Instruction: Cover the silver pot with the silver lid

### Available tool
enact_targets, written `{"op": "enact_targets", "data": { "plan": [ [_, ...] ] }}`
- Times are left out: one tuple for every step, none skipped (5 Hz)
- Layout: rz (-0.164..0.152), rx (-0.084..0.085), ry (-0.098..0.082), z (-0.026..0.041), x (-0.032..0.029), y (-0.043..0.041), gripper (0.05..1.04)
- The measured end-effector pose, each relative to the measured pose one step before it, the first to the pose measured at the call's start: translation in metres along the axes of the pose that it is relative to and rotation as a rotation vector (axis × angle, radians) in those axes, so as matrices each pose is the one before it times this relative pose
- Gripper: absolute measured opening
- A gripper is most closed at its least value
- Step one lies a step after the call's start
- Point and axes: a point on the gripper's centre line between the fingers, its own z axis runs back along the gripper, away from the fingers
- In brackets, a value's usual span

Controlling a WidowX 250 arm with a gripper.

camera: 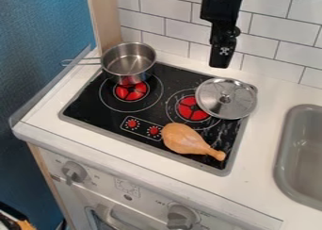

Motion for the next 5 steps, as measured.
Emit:
{"op": "enact_targets", "data": {
  "plan": [
    [-0.0266, 0.0422, -0.0248, -0.01994, -0.00864, 0.00728, 1.000],
    [-0.0204, 0.0388, -0.0009, -0.02559, -0.00579, 0.00256, 1.000],
    [-0.0169, 0.0301, -0.0206, -0.01420, -0.00112, 0.00144, 1.000],
    [-0.0147, 0.0042, 0.0192, -0.00192, -0.00494, -0.00098, 1.000],
    [-0.0090, 0.0306, 0.0132, -0.01170, -0.00535, -0.00022, 0.999]
  ]
}}
